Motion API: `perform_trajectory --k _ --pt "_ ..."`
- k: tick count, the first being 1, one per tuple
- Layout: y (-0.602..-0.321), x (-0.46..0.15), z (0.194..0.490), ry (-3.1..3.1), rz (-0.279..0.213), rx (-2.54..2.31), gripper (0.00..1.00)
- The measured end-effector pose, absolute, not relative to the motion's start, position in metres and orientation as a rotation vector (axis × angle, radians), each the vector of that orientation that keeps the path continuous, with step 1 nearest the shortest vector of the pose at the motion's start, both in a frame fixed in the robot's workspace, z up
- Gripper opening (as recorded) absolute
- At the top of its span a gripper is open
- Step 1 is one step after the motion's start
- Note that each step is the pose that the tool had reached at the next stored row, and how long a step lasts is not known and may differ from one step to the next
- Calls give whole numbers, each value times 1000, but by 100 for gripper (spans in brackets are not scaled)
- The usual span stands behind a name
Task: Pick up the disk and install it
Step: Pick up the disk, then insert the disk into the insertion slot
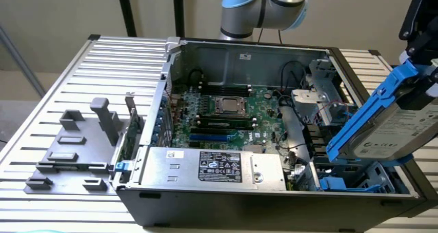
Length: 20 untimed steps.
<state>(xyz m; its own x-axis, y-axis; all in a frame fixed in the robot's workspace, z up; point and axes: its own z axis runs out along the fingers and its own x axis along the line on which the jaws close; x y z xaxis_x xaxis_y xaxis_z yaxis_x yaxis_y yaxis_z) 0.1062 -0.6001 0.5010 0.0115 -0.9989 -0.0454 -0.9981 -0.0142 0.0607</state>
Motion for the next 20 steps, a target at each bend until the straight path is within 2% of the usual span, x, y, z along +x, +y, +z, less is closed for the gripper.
perform_trajectory --k 20 --pt "-588 110 472 -2201 -96 2225 33"
